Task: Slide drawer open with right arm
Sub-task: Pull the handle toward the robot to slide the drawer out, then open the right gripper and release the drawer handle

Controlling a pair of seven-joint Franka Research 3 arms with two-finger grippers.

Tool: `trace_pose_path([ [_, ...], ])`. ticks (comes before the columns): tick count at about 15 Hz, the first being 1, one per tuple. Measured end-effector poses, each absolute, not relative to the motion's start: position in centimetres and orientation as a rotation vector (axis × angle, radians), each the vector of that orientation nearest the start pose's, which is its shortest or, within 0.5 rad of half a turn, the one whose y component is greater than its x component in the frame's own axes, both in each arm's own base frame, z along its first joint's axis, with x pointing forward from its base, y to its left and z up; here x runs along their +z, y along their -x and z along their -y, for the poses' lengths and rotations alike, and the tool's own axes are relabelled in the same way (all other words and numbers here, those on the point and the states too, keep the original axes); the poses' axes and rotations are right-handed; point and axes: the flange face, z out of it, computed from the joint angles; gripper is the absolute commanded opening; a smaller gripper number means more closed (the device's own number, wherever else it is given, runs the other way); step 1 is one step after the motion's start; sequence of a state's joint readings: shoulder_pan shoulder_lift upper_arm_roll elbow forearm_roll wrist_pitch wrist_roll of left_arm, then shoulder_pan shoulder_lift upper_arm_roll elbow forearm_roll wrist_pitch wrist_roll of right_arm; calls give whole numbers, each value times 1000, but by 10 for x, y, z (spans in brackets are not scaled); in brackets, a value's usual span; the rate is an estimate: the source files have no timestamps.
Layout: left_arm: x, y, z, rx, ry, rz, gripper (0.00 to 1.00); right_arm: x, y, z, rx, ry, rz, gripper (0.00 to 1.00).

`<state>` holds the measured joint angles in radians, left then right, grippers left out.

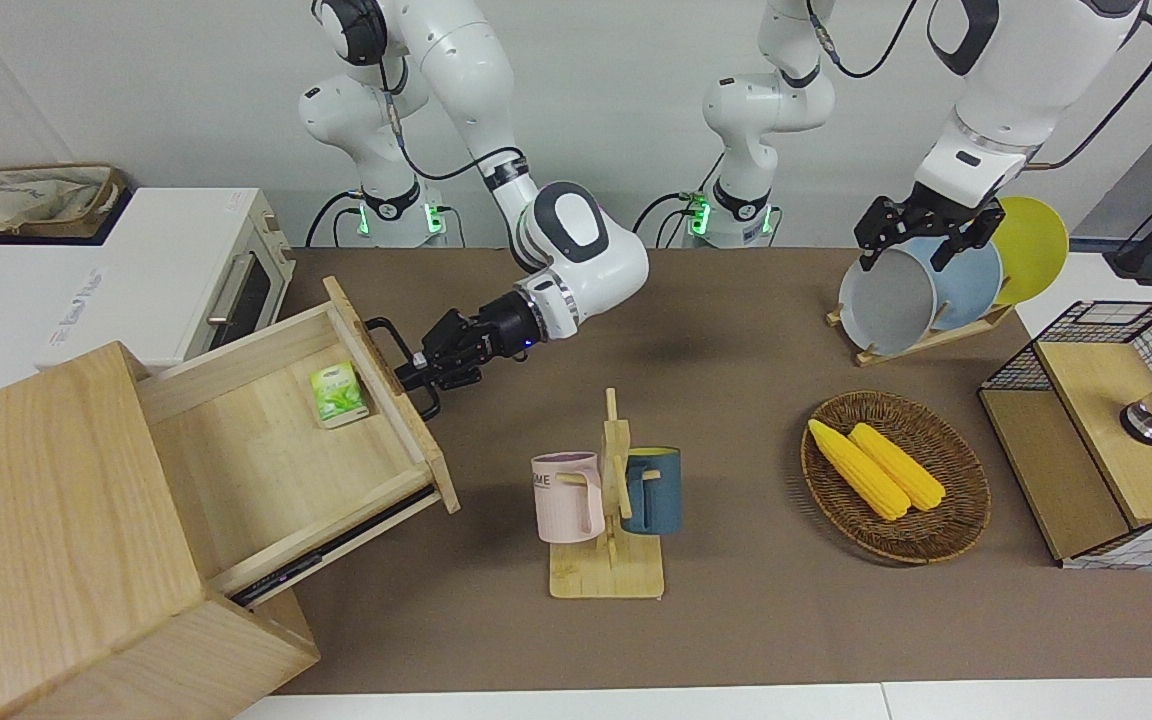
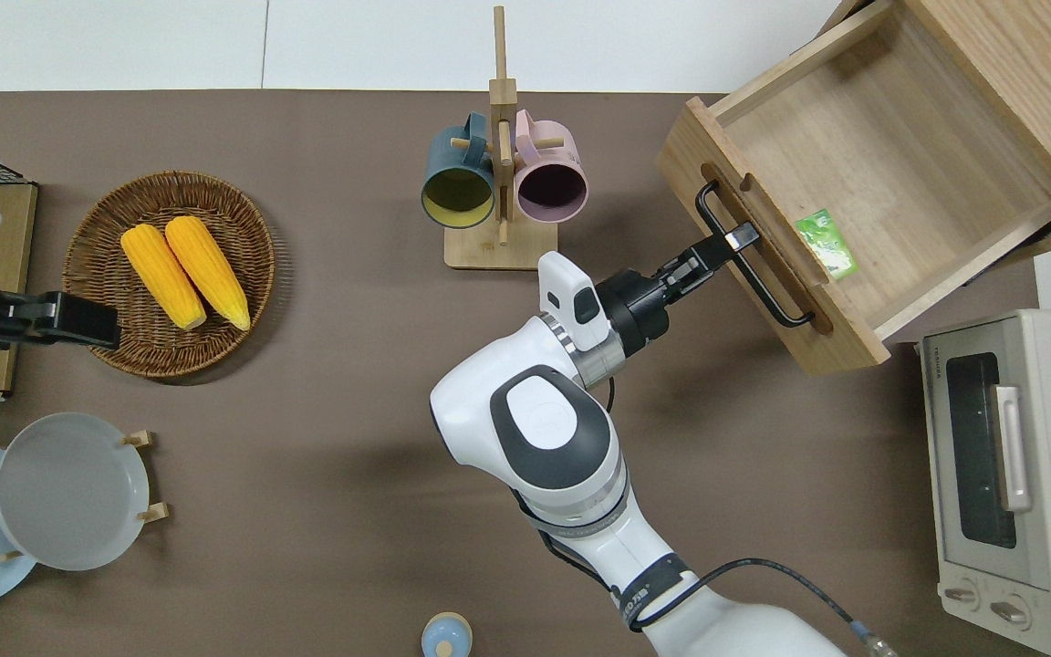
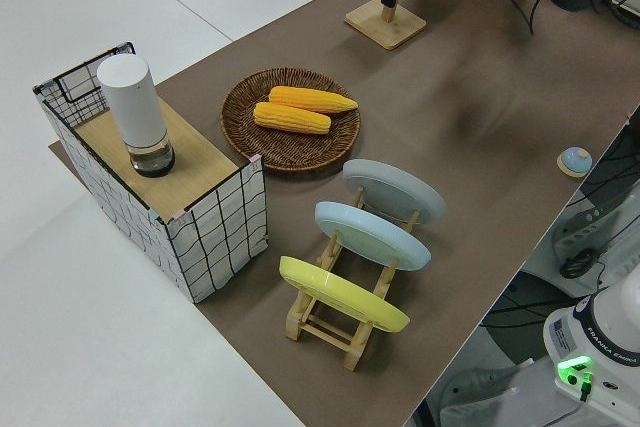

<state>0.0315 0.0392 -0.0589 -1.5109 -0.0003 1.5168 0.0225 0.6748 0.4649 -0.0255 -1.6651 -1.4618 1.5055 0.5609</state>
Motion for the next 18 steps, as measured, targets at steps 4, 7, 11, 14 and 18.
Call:
trace_pose_path([
  [4,626,-561,15,52,3143,-78,993,392,-573,-315,413,-1571,-442,10],
  [7,626,-561,15,52,3143,-78,993,392,-572,-317,413,-1569,-442,158],
  [11,626,-561,15,52,3143,-78,993,392,-572,-318,412,-1569,-444,855],
  [14,626,-561,15,52,3143,-78,993,393,-572,-319,411,-1568,-448,983],
  [18,626,-561,15,52,3143,-78,993,395,-572,-320,413,-1569,-446,983],
])
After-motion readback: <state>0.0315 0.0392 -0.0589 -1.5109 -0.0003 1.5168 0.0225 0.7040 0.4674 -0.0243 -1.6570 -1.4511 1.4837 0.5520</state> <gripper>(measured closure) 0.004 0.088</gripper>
